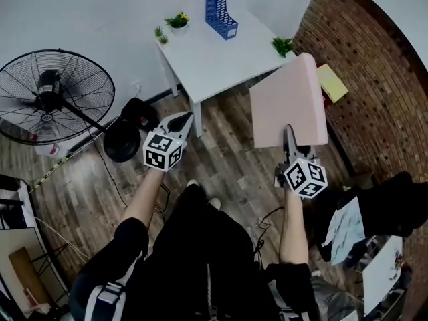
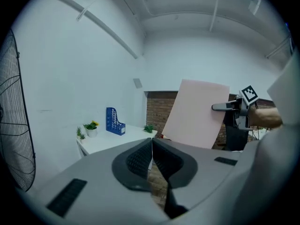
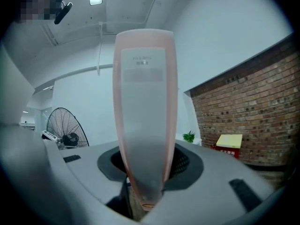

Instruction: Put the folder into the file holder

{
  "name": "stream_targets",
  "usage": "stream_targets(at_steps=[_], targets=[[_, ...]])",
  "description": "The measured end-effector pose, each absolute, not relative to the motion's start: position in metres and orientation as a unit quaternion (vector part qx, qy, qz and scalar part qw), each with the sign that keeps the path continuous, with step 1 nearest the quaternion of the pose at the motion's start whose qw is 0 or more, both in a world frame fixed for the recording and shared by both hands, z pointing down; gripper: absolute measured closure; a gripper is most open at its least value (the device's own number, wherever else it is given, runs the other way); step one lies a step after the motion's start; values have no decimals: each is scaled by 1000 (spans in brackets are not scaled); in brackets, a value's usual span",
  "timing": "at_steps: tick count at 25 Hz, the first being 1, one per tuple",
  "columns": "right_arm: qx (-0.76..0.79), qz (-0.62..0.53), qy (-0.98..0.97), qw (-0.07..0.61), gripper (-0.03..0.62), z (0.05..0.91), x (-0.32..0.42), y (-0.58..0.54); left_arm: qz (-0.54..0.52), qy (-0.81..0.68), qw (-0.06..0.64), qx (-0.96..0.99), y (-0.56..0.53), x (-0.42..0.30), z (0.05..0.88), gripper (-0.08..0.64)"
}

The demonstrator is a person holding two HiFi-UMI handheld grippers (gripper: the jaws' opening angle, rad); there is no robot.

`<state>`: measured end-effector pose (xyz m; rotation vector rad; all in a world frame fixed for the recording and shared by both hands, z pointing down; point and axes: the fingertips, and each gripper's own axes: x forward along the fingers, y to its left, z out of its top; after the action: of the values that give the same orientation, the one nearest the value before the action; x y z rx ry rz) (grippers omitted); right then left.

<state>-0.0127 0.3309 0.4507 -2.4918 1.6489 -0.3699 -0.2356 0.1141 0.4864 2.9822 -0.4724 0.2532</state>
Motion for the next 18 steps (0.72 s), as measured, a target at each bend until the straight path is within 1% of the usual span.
stream_targets(at_steps=[9,18], targets=[[-824,-135,544,84,430,456,23,315,89,-145,60,984,98,-191,491,535],[-822,-150,541,93,430,465,88,271,86,-140,76,984,52,-120,502,535]])
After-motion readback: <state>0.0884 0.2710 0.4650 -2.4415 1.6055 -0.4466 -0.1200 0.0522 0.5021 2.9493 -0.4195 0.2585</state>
